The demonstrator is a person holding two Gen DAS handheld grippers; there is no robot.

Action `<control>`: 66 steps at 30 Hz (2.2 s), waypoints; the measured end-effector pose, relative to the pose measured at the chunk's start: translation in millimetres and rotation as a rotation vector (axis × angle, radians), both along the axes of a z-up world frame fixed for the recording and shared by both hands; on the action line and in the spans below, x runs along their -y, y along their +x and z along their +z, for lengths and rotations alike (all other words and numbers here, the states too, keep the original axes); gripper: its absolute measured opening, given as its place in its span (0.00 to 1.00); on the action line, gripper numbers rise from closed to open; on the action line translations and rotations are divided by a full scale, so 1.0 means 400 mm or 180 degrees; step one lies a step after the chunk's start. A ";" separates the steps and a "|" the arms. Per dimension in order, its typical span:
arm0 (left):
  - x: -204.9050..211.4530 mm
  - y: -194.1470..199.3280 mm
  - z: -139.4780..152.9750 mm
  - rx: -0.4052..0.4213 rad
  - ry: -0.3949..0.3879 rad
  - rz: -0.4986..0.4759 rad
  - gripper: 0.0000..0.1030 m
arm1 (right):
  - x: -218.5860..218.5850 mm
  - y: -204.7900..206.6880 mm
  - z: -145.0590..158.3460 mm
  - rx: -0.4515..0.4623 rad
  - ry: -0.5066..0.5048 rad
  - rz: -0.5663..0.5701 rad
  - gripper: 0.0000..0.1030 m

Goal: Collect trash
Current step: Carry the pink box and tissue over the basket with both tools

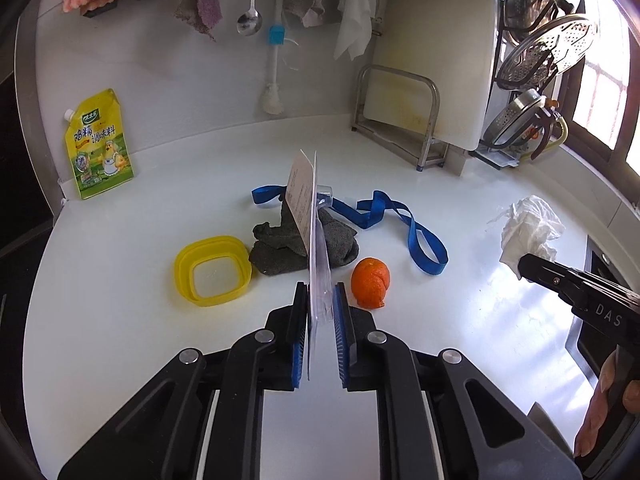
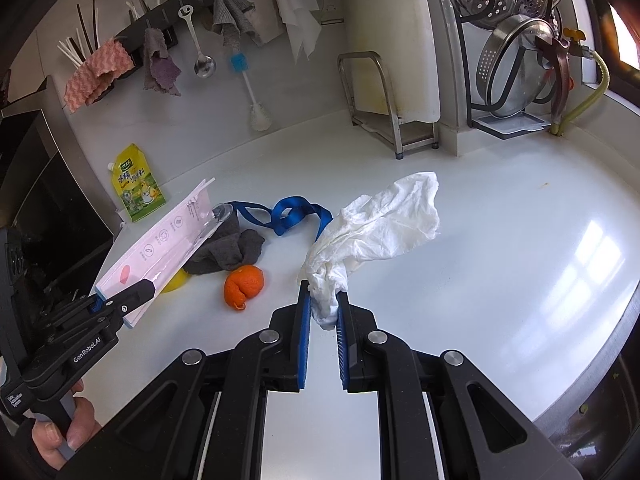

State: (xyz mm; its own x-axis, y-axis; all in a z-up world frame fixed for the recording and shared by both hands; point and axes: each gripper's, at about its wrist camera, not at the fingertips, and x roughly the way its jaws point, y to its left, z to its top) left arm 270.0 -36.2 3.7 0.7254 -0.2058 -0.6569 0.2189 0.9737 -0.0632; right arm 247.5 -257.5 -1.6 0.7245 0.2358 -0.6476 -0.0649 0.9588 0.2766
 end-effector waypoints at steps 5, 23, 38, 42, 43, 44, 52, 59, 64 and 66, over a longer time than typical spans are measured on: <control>-0.015 -0.039 0.012 0.0065 0.0005 0.0022 0.13 | -0.011 -0.038 -0.008 -0.0007 0.0047 -0.0027 0.11; -0.024 -0.227 0.048 0.0262 0.0076 -0.0096 0.13 | -0.055 -0.226 -0.006 0.0027 0.0062 -0.0127 0.11; -0.029 -0.391 0.081 0.0346 -0.0004 -0.0229 0.13 | -0.098 -0.397 0.006 0.0092 0.0038 -0.0169 0.11; -0.026 -0.443 0.094 0.0375 -0.0017 -0.0290 0.13 | -0.103 -0.448 0.011 0.0113 0.0043 -0.0178 0.11; -0.026 -0.455 0.097 0.0380 -0.0021 -0.0302 0.13 | -0.105 -0.459 0.012 0.0118 0.0034 -0.0179 0.11; -0.026 -0.469 0.099 0.0384 -0.0028 -0.0314 0.13 | -0.108 -0.472 0.013 0.0122 0.0019 -0.0180 0.11; -0.020 -0.573 0.101 0.0396 -0.0073 -0.0429 0.13 | -0.129 -0.586 -0.006 0.0104 -0.0021 -0.0159 0.11; -0.011 -0.664 0.090 0.0401 -0.0104 -0.0524 0.13 | -0.128 -0.689 -0.054 0.0021 0.0021 -0.0167 0.11; 0.006 -0.703 0.061 0.0361 -0.0111 -0.0554 0.13 | -0.123 -0.730 -0.102 -0.0111 0.0075 -0.0168 0.11; 0.014 -0.709 0.038 0.0292 -0.0106 -0.0557 0.13 | -0.118 -0.740 -0.129 -0.0191 0.0109 -0.0184 0.11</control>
State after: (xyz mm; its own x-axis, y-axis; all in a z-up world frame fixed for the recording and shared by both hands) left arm -13.4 -42.0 19.1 0.7332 -0.3544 -0.5804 0.3909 0.9180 -0.0667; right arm -48.5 -210.5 -53.2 0.6977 0.2174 -0.6826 0.0081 0.9504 0.3109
